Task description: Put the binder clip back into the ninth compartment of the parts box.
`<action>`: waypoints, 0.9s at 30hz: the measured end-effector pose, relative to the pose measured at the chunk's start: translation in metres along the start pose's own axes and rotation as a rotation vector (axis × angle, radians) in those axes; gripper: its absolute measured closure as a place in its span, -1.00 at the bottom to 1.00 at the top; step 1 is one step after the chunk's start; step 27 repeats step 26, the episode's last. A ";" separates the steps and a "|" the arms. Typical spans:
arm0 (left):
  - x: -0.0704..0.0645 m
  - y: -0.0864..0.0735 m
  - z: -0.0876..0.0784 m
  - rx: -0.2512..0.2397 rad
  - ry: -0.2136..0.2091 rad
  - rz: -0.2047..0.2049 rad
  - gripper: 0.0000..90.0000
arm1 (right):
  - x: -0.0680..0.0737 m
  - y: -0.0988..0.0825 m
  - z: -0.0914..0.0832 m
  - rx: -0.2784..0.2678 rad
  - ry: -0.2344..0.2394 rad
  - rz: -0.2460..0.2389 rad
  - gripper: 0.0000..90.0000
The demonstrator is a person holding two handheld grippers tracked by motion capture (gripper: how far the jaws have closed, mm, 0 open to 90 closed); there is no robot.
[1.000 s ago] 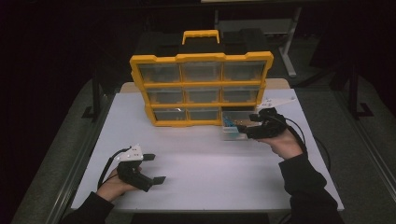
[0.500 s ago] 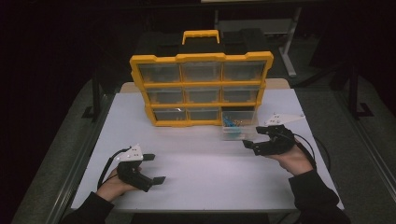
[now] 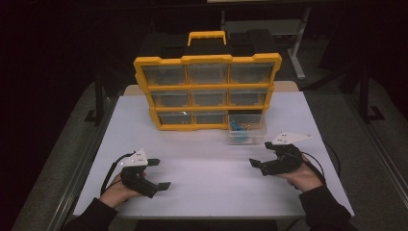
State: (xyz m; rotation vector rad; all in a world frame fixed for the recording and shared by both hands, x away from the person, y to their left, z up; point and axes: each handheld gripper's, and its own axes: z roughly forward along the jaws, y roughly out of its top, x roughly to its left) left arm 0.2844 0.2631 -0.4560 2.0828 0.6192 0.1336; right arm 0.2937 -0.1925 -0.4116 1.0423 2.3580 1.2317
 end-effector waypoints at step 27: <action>0.000 0.000 -0.001 -0.009 0.003 0.009 -1.00 | 0.006 -0.046 0.016 0.013 0.012 -0.012 -1.00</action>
